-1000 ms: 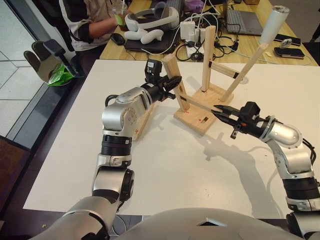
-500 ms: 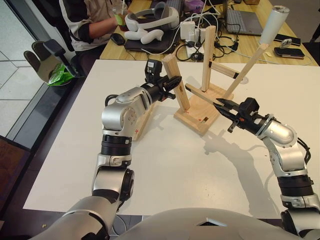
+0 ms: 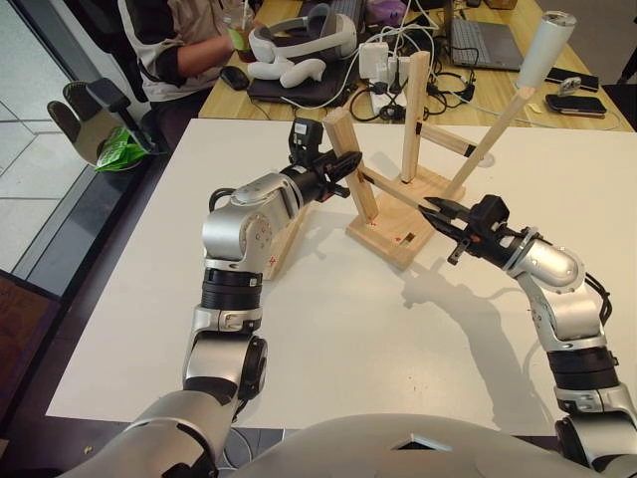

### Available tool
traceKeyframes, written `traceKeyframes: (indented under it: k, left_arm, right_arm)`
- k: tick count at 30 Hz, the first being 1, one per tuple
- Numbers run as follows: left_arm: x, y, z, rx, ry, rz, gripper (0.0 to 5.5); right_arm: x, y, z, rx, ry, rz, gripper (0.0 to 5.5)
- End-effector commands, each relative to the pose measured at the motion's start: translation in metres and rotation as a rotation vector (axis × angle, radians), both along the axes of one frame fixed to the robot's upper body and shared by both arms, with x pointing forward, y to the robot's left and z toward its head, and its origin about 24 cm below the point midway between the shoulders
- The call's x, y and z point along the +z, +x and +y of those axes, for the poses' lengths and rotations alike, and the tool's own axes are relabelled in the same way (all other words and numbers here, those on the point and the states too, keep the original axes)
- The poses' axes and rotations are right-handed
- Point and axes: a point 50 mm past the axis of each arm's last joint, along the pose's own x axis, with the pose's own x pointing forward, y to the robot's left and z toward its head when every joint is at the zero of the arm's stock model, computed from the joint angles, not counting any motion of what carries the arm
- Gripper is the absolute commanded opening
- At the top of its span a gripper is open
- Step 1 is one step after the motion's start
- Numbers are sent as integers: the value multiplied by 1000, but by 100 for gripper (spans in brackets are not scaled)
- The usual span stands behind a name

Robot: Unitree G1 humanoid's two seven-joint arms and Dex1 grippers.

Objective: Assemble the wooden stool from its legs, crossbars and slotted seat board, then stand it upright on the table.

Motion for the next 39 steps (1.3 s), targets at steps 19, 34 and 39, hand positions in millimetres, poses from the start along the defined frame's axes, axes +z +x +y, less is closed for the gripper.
traceKeyframes:
  k: [19, 34, 39]
  left_arm:
    - [6, -1, -6, -27, -8, -15, 104]
    - [5, -2, -6, -29, -12, -15, 104]
    - [6, -2, -6, -28, -13, -16, 104]
  right_arm:
    - [6, 5, 7, 2, 36, 61, 40]
    - [-3, 15, 4, -41, 32, 103, 40]
    - [-7, 14, 6, -21, 10, 128, 40]
